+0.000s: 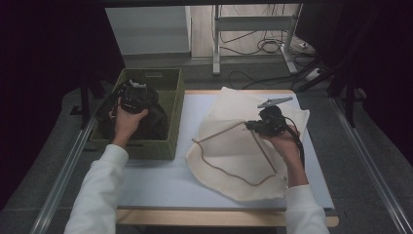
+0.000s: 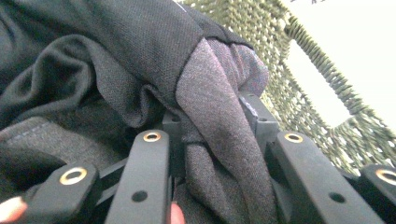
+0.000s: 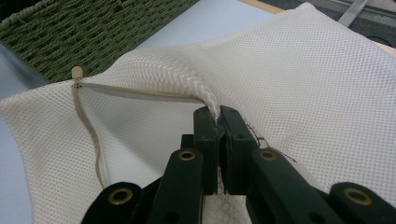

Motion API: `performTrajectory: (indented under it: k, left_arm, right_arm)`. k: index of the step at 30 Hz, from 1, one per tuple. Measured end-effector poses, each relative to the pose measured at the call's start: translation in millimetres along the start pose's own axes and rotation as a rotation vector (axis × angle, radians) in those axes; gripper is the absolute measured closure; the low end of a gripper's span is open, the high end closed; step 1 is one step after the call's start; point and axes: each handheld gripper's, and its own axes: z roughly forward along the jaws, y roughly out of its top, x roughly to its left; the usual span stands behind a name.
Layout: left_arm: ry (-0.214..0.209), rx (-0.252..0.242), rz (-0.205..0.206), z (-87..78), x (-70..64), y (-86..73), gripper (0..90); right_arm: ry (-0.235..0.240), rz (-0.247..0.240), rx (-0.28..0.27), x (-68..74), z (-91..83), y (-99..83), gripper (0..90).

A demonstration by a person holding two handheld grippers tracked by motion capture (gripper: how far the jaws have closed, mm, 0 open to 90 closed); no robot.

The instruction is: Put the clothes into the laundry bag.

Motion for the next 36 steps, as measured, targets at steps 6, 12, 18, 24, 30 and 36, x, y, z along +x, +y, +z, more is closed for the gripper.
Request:
performTrajectory:
  k: [6, 12, 18, 24, 30, 36]
  left_arm:
    - [-0.013, -0.052, 0.007, -15.1, 0.6, 2.5, 68.8]
    - [-0.051, -0.095, 0.001, -32.0, 2.2, 8.1, 68.9]
    - [-0.087, -0.139, -0.01, -51.2, 4.6, 13.6, 69.0]
    - [-0.087, -0.181, -0.013, -63.8, 8.8, 17.6, 69.4]
    - [-0.091, -0.232, -0.016, -81.4, 12.3, 20.3, 69.6]
    - [-0.1, -0.275, -0.007, -93.8, 12.2, 21.2, 69.8]
  right_arm:
    - [0.001, 0.0, -0.003, -0.6, -0.4, 0.0, 86.0]
    - [0.001, 0.0, -0.004, -0.6, -0.4, -0.1, 86.0]
    - [-0.005, 0.001, -0.007, -0.2, -2.2, 0.0, 86.0]
    - [-0.008, 0.003, -0.005, 0.9, -2.5, 0.1, 86.0]
    - [-0.01, 0.0, -0.008, 0.5, -3.0, 0.2, 86.0]
    - [-0.011, -0.002, -0.007, 0.7, -2.7, 0.3, 86.0]
